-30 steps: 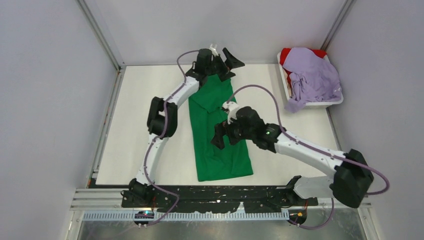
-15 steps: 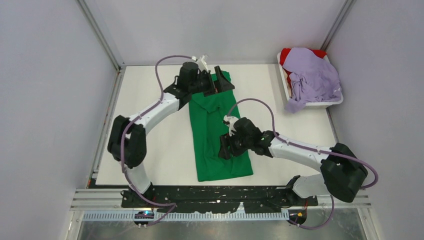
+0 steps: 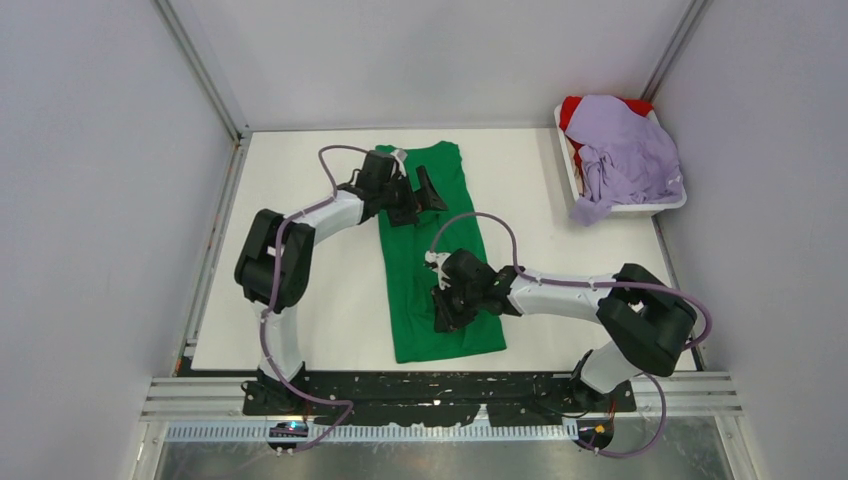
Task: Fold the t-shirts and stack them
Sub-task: Rotate the tshirt 90 degrees
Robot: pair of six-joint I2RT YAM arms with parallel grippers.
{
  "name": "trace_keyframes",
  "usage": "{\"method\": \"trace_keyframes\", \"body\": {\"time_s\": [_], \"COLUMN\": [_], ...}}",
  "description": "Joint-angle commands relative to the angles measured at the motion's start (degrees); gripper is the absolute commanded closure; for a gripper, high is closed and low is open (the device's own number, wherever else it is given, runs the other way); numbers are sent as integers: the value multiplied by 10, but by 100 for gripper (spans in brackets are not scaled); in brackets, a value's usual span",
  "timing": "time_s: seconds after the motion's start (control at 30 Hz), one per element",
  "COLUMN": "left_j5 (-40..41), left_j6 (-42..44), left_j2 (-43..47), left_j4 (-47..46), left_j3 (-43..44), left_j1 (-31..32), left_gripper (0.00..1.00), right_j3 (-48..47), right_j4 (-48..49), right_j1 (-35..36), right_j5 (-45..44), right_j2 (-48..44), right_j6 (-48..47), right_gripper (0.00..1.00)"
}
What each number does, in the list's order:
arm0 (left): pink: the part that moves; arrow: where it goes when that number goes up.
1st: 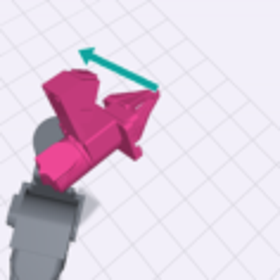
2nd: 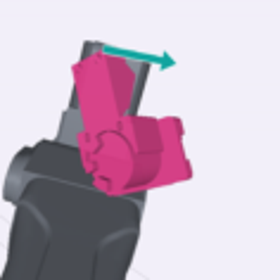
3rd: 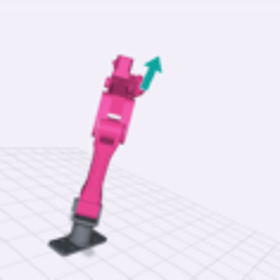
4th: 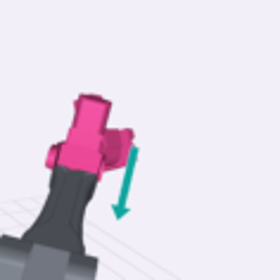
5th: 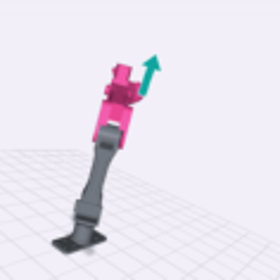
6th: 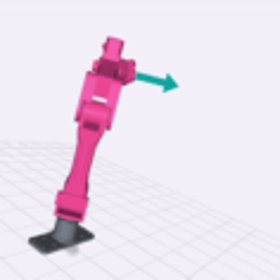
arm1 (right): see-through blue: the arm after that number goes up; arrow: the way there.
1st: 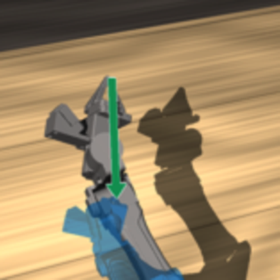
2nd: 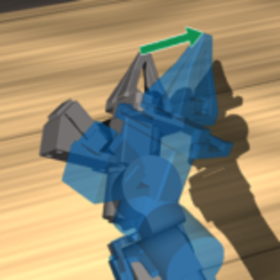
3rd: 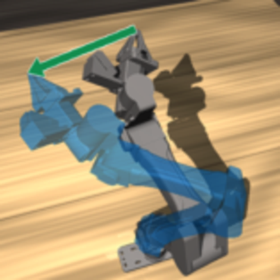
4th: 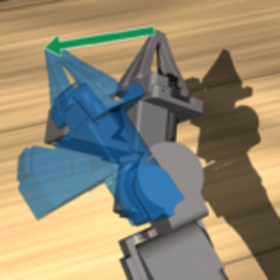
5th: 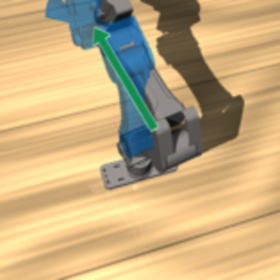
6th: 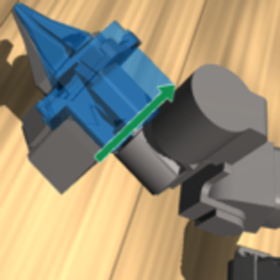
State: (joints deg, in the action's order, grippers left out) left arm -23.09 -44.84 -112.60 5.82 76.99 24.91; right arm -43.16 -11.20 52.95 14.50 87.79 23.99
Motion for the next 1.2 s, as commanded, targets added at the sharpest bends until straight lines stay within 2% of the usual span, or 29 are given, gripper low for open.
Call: {"method": "trace_keyframes", "body": {"time_s": [0.0,0.17,0.33,0.4,0.47,0.5,0.53,0.6,0.67,0.8,1.17], "left_j5": [4,5,1,-1,-9,-11,-12,-10,-10,-13,-18], "left_j6": [-11,-21,-24,-24,-21,-19,-17,-12,-7,-4,-1], "left_j2": [-17,-38,-46,-47,-46,-45,-43,-41,-39,-38,-35], "left_j4": [-5,13,24,25,22,21,20,22,26,27,24], "left_j3": [2,16,25,25,26,25,25,25,26,24,17], "left_j1": [-12,-18,-21,-21,-21,-21,-21,-21,-21,-21,-21], "left_gripper": [0,0,0,0,0,0,0,1,0,0,0], "right_j3": [-24,7,57,56,42,37,26,13,5,2,9], "right_j4": [-14,-24,-16,-25,-47,-63,-80,-101,-122,-157,-159], "right_j1": [14,30,52,54,56,56,56,55,56,56,56], "right_j5": [-13,13,23,11,-7,-26,-51,-92,-131,-196,-213], "right_j2": [-14,-51,-79,-91,-116,-123,-140,-162,-176,-168,-88], "right_j6": [10,35,62,60,51,46,37,23,17,29,57], "right_gripper": [90,93,88,84,68,65,57,51,49,54,63]}}
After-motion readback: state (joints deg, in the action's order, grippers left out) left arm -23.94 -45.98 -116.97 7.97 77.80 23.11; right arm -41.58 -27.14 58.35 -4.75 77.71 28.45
